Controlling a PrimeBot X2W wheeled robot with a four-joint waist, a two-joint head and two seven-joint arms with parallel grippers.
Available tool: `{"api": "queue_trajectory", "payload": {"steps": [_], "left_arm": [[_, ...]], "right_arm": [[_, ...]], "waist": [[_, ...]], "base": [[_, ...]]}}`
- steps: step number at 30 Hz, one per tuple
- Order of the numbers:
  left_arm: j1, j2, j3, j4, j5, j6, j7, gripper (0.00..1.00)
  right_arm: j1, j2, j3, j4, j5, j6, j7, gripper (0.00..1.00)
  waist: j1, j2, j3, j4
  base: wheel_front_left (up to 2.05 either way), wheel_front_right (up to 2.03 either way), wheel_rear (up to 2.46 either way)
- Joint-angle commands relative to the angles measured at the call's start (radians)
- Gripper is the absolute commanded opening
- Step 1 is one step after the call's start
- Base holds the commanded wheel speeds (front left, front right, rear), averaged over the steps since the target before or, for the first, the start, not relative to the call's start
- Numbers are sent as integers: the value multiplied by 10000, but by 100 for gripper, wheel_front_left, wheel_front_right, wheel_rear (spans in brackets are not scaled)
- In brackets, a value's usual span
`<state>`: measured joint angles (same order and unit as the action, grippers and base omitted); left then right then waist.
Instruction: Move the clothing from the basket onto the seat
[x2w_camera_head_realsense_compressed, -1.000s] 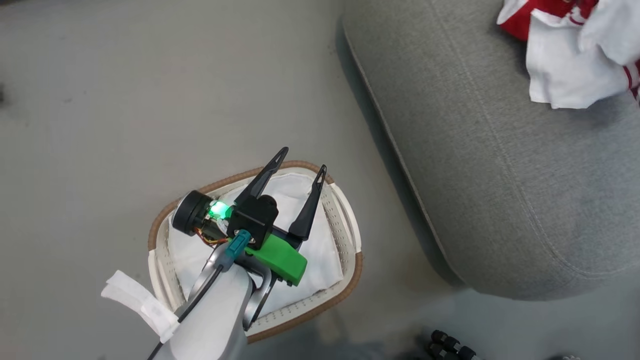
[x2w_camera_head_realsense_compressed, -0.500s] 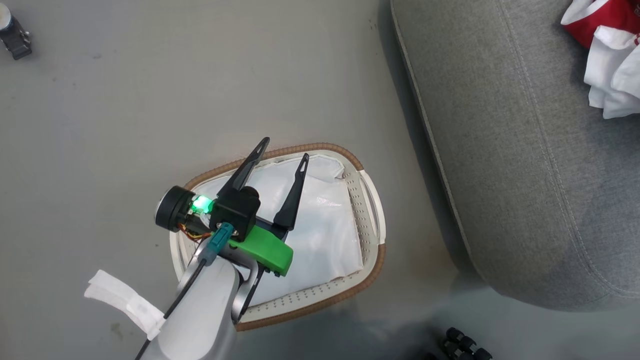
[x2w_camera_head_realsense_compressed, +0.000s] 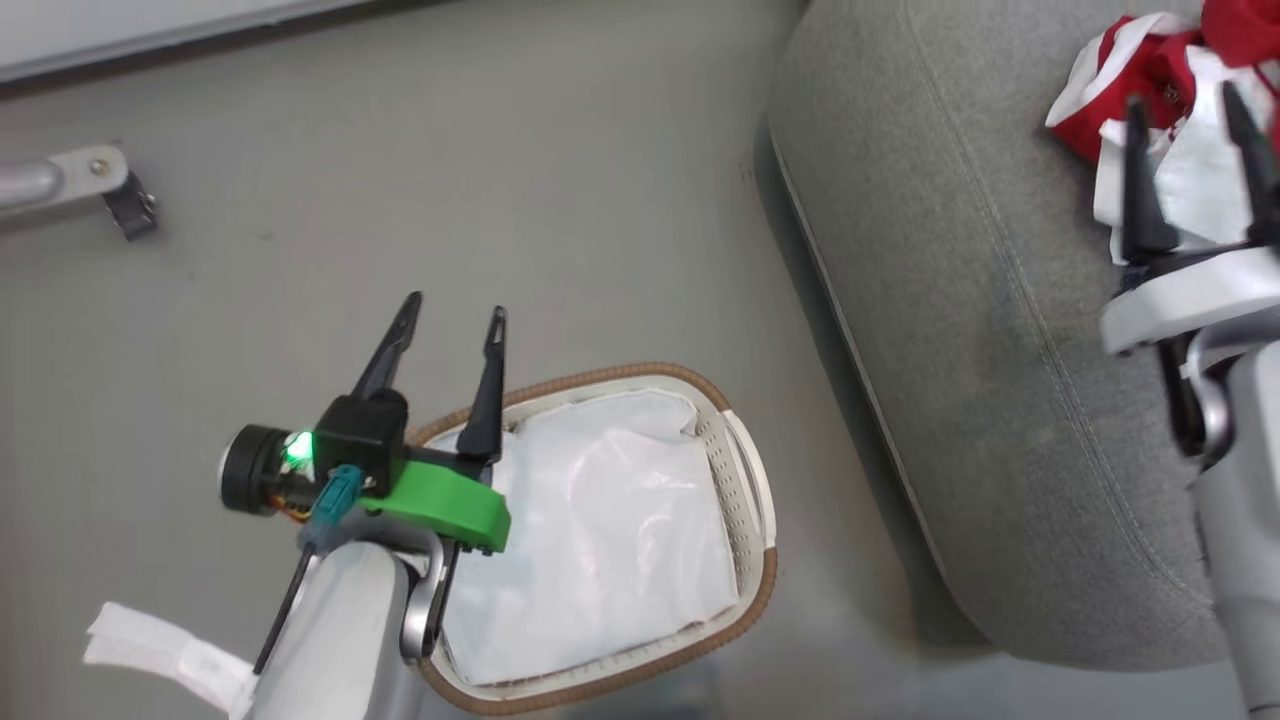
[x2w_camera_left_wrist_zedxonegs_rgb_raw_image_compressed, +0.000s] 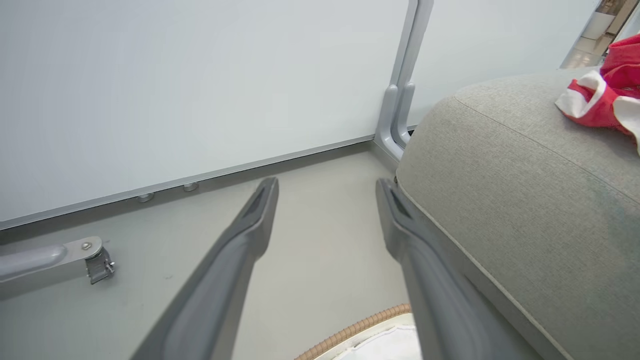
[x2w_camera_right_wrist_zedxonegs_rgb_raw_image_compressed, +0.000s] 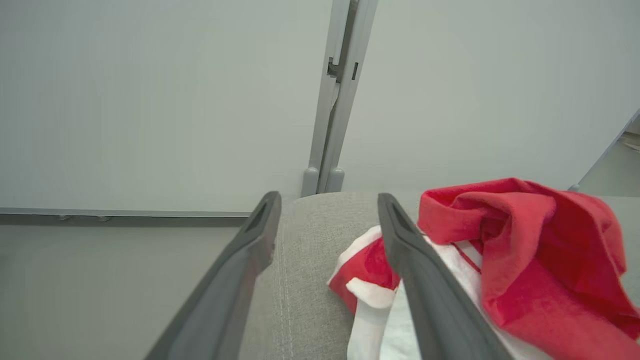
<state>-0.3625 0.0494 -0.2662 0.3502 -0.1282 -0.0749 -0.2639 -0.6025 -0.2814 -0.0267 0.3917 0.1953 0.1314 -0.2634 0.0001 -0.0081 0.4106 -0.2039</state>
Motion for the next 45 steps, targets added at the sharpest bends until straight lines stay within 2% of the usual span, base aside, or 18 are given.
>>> {"api": "queue_trajectory", "payload": {"steps": [1,7,17,20,33,41,42,45], "left_arm": [[347,37,195,-67,-52,91,-5,100],[908,30,896,-230,-98,413,-7,100],[2074,23,1845,-360,61,507,-7,100],[2345,27,2062,-385,-185,474,-5,100],[3338,28,2331,-184,-284,161,-5,100],[3591,26,2359,-86,-880,-118,-7,100],[3452,0,2344,-99,-839,-94,2,0],[3454,-36,2366,170,-947,-93,62,0]], "right_arm": [[350,156,129,-119,76,-14,-19,100],[1131,677,507,-131,383,-14,-19,100],[2638,1219,460,-233,271,-14,-19,100],[2975,1196,698,-223,17,-14,-19,100],[4252,1676,562,-123,-52,-14,-19,100],[4535,1721,602,10,81,-14,-19,100],[4385,1753,606,-5,61,0,2,0],[4486,1809,590,226,166,0,59,0]], "waist": [[-1,81,-723,433],[-1,81,-1314,1152],[-1,81,-2264,1967],[-1,81,-2476,2040],[-1,81,-3500,2046],[-1,81,-3676,2058],[-1,0,-3681,2057],[-1,1,-3686,2057]], "base": [[0,0,0],[0,0,0],[0,0,0],[0,0,0],[0,0,0],[0,0,0],[0,0,0],[0,0,0]]}}
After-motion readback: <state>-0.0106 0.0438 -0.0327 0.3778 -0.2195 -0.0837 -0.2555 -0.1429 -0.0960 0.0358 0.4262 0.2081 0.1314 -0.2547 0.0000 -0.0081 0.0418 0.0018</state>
